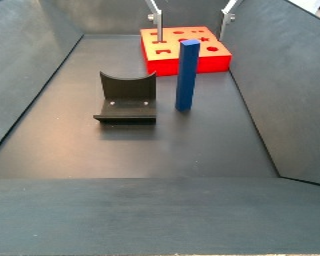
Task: Pick up the rectangle object. Move up. Move to above the board. Insert the rectangle object.
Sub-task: Pick up the rectangle object.
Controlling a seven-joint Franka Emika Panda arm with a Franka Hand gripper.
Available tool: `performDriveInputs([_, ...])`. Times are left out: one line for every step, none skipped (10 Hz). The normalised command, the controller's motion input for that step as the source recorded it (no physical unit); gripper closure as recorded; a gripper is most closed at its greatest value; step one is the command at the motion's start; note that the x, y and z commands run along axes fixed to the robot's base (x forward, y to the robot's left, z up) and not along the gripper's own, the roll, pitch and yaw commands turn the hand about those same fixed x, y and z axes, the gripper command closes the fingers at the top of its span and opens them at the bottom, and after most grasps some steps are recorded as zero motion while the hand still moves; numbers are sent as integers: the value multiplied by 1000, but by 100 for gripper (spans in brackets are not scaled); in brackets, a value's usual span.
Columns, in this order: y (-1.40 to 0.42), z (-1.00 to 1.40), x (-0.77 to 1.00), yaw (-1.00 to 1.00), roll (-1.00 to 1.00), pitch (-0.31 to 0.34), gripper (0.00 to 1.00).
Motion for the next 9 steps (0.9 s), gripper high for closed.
performDriveInputs([0, -34, 120, -100, -69, 26, 0])
performDriveInputs([0, 0, 0, 0, -27, 0, 0])
performDriveInputs([-289, 0, 237, -114, 0, 0, 0])
performDriveInputs([-449, 80, 214, -617, 0, 0, 0])
performDriveInputs([-394, 23, 34, -811, 0, 0, 0])
performDriveInputs([-349, 0, 26, -854, 0, 0, 0])
performDriveInputs([-286, 0, 26, -897, 0, 0, 0])
performDriveInputs([-243, 0, 17, -929, 0, 0, 0])
performDriveInputs([-200, 0, 9, -957, 0, 0, 0])
